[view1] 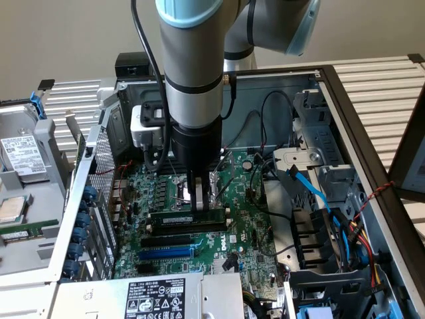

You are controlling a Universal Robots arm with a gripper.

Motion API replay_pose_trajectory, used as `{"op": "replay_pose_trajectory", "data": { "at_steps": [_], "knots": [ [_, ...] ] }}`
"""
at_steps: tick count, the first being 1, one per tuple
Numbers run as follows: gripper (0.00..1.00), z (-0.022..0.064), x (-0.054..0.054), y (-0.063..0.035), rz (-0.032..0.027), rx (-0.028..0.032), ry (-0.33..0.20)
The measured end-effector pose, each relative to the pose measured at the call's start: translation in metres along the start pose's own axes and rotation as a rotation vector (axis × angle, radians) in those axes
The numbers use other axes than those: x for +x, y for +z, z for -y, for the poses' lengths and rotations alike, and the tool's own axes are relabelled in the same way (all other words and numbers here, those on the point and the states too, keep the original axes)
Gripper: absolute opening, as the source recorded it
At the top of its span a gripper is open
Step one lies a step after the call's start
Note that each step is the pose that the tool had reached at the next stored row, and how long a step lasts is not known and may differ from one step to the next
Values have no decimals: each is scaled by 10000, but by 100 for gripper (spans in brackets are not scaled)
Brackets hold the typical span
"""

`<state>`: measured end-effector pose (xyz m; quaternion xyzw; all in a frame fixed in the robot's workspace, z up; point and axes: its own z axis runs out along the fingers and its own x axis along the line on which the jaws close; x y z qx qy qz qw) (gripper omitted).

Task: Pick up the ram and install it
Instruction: 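Insert the ram into the slot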

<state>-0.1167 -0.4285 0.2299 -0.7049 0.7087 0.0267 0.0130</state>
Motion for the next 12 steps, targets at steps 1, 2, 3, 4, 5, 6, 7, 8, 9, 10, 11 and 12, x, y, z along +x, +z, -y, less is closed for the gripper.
{"op": "replay_pose_trajectory", "data": {
  "at_steps": [1,2,3,4,5,6,7,8,9,10,11,12],
  "knots": [
    [13,0,0,1,1,0,2],
    [13,0,1,1,0,0,3],
    [13,0,1,3,0,0,4],
    [13,0,1,4,1,0,4],
    [13,0,1,6,1,0,4],
    [13,0,1,7,1,0,4],
    [13,0,1,7,0,-1,4],
    [13,0,1,8,0,0,4],
    [13,0,1,9,0,0,4],
    [13,0,1,10,1,0,3],
    [13,0,1,10,1,1,4],
    [13,0,1,10,1,1,4]
  ]
}}
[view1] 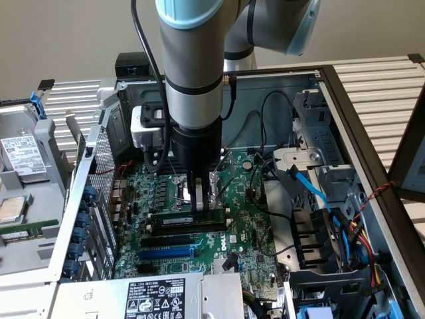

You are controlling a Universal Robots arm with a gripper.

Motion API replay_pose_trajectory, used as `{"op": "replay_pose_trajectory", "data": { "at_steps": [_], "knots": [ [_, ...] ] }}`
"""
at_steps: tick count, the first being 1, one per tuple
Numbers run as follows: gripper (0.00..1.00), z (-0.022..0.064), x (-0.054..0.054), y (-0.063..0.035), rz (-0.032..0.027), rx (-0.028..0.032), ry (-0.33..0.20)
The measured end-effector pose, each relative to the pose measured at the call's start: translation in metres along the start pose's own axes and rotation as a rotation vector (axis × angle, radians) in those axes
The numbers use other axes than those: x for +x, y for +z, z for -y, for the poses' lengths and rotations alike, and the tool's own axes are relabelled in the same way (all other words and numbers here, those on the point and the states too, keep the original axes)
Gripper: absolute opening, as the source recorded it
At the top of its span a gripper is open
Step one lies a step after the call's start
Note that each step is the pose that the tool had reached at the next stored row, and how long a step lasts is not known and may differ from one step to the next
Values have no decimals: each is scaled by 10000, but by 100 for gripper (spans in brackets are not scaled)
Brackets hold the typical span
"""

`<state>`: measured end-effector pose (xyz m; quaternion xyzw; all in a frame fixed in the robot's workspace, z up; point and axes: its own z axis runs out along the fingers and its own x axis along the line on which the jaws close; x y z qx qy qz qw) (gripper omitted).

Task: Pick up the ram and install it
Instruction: 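Insert the ram into the slot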

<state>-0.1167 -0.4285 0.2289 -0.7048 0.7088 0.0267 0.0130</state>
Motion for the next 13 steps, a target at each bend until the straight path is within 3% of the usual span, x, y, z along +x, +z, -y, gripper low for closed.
{"op": "replay_pose_trajectory", "data": {
  "at_steps": [3,13],
  "knots": [
    [13,0,0,3,55,1,7],
    [13,-10,1,5,57,3,14]
  ]
}}
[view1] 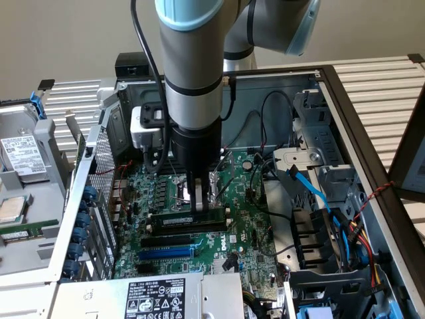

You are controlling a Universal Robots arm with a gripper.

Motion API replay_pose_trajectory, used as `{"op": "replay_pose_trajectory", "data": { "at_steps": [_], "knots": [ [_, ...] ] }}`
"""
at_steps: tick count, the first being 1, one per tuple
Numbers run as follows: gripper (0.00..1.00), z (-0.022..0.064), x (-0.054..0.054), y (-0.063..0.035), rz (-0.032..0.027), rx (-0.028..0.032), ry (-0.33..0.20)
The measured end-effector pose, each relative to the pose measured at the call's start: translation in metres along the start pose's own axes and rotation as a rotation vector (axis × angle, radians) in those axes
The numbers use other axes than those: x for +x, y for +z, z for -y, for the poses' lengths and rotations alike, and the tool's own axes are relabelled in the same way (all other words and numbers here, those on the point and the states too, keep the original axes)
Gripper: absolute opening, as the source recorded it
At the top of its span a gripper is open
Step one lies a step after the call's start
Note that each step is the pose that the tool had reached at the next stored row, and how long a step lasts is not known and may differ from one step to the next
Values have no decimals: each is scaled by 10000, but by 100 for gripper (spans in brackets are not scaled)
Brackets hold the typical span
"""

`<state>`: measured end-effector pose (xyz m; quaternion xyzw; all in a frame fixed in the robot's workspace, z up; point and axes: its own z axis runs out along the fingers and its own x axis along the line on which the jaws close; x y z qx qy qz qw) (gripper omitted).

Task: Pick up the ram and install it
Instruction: 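Insert the ram into the slot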

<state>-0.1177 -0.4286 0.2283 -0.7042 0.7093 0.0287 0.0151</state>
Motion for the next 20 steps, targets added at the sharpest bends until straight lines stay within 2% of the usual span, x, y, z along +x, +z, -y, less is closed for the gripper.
{"op": "replay_pose_trajectory", "data": {
  "at_steps": [9,20],
  "knots": [
    [13,-7,8,-1,5,15,292],
    [13,-6,9,8,4,15,300]
  ]
}}
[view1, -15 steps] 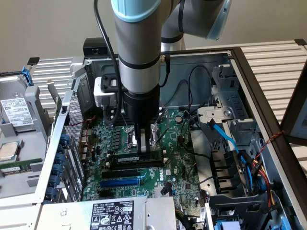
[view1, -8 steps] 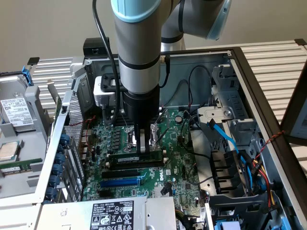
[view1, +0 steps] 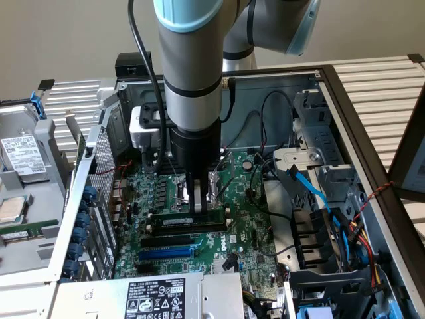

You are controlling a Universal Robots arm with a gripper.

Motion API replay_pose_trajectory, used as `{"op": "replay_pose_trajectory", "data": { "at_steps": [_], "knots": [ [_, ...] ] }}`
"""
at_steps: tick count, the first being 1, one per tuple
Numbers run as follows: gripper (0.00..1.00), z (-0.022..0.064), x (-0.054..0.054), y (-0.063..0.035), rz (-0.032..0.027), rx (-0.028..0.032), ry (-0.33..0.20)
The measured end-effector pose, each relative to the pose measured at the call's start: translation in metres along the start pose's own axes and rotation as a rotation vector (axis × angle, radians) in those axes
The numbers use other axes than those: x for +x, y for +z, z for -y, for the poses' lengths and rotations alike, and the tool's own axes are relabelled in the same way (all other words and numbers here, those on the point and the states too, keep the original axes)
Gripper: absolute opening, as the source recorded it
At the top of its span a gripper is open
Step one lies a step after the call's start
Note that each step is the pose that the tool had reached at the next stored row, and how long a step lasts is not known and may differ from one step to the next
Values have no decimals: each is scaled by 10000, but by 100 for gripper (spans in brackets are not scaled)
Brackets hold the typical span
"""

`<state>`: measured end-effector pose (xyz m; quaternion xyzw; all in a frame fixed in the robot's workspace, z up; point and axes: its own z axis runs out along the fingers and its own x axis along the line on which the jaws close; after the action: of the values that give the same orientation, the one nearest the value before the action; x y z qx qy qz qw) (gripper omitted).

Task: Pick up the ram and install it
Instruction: 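Insert the ram into the slot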

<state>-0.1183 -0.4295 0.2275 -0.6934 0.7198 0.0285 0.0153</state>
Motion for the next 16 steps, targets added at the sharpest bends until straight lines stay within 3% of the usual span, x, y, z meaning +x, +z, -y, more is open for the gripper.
{"op": "replay_pose_trajectory", "data": {
  "at_steps": [10,12,13,16],
  "knots": [
    [13,0,0,1,2,0,1],
    [15,-1,0,1,2,0,3],
    [22,-1,0,1,1,0,3],
    [22,0,0,1,1,1,1]
  ]
}}
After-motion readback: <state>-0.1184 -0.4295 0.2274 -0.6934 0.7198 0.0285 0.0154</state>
